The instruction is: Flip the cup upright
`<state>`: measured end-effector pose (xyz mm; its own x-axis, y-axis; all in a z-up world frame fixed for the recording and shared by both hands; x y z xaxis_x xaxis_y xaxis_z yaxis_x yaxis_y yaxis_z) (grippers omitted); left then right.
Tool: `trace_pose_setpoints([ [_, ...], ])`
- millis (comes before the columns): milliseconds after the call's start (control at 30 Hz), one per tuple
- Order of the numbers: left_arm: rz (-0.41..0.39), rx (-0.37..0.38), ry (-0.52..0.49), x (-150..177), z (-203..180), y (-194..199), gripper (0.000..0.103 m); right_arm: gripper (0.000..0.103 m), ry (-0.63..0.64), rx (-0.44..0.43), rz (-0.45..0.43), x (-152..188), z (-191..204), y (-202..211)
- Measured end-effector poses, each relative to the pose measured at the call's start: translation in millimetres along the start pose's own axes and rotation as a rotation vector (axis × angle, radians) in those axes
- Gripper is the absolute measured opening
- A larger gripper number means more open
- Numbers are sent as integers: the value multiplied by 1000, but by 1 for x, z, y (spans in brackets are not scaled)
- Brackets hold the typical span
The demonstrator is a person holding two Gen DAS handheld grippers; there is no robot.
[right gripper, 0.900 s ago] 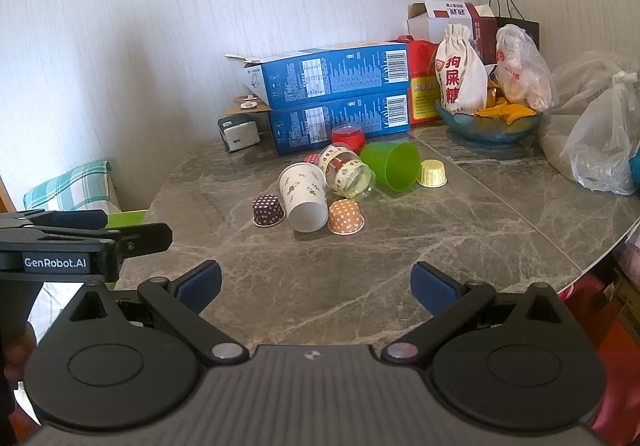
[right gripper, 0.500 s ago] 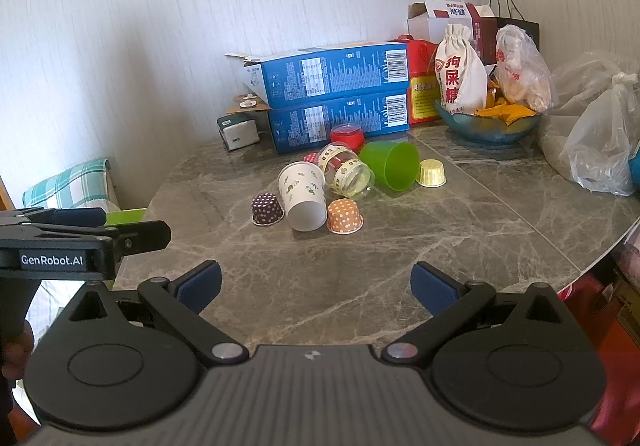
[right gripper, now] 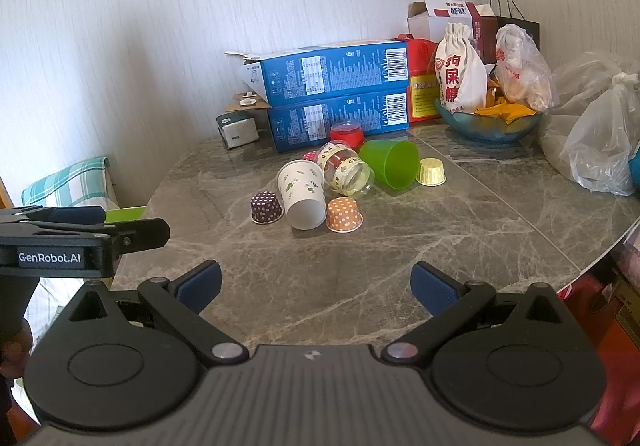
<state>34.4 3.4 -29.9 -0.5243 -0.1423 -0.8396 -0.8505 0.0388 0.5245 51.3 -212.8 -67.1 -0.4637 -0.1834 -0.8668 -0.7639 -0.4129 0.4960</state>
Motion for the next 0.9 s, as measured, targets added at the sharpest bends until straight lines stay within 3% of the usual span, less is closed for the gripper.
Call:
trace_pose_setpoints([
  [900,18,13,16,-1,5,-10,103,102,4,7,24,-1,-1,-11],
])
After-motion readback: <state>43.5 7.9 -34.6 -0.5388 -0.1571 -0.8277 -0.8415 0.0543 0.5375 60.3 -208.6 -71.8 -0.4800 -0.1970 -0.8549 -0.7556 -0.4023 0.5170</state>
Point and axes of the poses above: each gripper's, at about its wrist camera, not at the fingertips, and y roughly against the way its jaws point, z to its left, x to its underside, the point moved 4 cm from there along -y, roughly the way its jaws point, and after that the axes turned 8 degrees about y, right-handed, at the moved point
